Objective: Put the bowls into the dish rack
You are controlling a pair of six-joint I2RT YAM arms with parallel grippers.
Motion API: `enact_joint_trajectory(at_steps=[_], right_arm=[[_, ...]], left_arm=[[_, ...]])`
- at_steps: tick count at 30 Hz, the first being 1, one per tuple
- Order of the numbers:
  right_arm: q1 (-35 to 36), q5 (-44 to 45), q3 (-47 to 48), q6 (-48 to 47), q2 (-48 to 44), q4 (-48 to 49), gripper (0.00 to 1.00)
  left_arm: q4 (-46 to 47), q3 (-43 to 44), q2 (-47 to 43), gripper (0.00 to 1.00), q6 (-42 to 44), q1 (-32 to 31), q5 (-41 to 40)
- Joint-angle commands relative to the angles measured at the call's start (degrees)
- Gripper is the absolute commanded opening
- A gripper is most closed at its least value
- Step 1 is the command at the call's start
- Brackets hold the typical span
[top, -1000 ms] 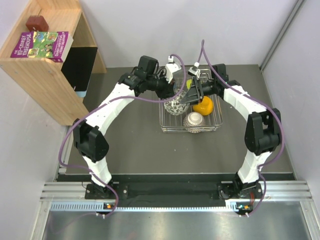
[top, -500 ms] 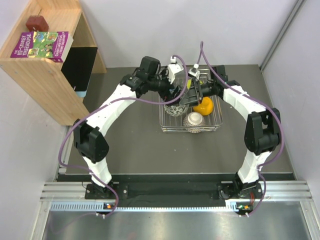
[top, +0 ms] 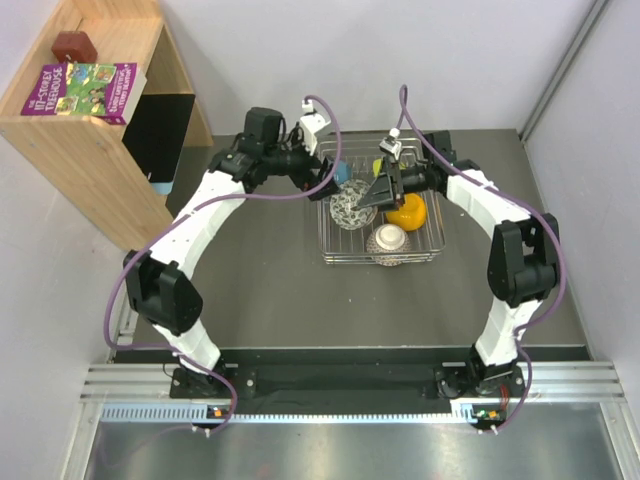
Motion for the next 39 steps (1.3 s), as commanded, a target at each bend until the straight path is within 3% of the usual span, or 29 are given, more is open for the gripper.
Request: enact_joint_trajectory(at_steps=[1, 4, 13, 20, 39], right_arm=[[-0.6, 4.0, 6.1, -4.9, 2.3, -3.7, 0.0], [-0.7, 9.4, 10.5, -9.9, 4.6, -9.6, 0.0], [-0.3, 23.8, 17.9, -11.6, 7.5, -11.0, 0.0], [3.0, 34.1, 22.0, -15.8, 8.1, -14.9, 0.0], [17.4, 69.2, 20.8, -28.7, 4.5, -16.0, 0.0]], left_arm=[[2.2, -1.8, -5.0, 0.99, -0.7, 0.3, 4.3], [2.0, -4.6, -7.3, 0.99, -0.2, 1.2, 3.8], [1.9, -12.4, -12.8, 0.99, -1.6, 9.9, 9.1], [0.6, -17.5, -16.5, 0.99, -0.5, 14.1, 7.4], [0.8, -27.4, -23.1, 0.99, 1.1, 22.3, 8.3]])
